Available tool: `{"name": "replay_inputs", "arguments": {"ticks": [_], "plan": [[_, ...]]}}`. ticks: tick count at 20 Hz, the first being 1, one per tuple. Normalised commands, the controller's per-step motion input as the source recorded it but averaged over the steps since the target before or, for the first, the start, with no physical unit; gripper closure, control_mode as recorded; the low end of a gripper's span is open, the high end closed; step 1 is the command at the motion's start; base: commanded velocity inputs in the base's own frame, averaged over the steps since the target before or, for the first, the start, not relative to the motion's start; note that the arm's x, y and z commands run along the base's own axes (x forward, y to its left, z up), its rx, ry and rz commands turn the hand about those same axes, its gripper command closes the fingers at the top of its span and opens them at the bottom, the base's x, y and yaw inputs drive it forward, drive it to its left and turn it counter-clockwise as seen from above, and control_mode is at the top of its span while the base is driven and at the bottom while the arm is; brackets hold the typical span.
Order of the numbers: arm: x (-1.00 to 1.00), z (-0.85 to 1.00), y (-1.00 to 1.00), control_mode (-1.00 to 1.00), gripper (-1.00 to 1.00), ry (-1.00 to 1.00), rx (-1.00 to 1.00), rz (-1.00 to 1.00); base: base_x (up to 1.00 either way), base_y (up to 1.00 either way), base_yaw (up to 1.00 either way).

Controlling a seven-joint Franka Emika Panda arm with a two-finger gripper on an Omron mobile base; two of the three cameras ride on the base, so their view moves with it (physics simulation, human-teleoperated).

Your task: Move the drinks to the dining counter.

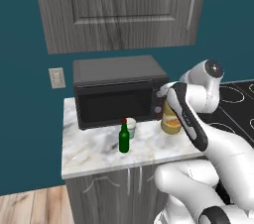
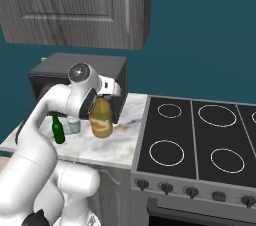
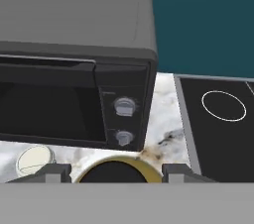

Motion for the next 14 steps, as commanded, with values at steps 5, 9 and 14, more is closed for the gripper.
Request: {"name": "replay_inputs", "arguments": {"ticks": [5, 9, 14], "plan": [[-0.69, 0.89, -0.06, -1.0, 1.0, 0.07, 0.02, -0.15, 0.0, 0.0, 0.0], [-0.84, 0.88, -0.19, -1.0, 1.0, 0.19, 0.07, -0.16, 0.0, 0.0, 0.0], [-0.74, 0.71, -0.08, -1.0, 1.0, 0.11, 0.02, -0.08, 0.0, 0.0, 0.0]]}}
